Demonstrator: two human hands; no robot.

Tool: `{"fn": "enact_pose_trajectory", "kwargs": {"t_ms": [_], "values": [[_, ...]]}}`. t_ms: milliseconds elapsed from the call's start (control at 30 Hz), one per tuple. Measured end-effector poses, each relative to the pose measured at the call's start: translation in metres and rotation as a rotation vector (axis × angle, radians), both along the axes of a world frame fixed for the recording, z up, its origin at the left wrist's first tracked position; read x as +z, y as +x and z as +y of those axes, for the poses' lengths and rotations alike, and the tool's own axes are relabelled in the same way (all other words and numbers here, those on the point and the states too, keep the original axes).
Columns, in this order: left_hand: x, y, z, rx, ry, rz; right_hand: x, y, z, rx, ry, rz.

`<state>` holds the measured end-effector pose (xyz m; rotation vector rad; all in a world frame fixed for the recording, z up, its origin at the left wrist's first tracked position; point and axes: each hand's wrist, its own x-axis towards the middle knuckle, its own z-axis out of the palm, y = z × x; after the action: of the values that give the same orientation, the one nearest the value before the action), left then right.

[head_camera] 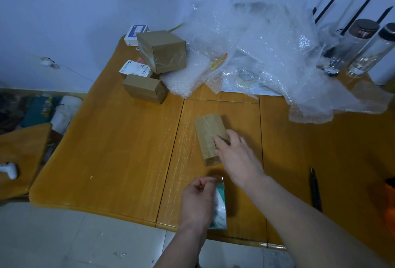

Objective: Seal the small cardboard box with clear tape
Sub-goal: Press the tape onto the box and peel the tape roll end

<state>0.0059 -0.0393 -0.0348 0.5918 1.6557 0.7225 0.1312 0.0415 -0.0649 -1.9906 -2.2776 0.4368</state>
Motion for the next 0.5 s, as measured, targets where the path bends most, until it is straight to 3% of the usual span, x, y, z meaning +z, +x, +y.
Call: {"fn": "enact_pose_trajectory", "kwargs": {"t_ms": [233,500], "values": [[0.002,-0.004,0.009,-0.005,0.021,0.000,0.008,-0.005,-0.005,-0.137,-0.044,0.093],[0.002,-0.004,0.016,-0.042,0.043,0.026,0.018,0.003,0.000,0.012,-0.032,-0.005]]}}
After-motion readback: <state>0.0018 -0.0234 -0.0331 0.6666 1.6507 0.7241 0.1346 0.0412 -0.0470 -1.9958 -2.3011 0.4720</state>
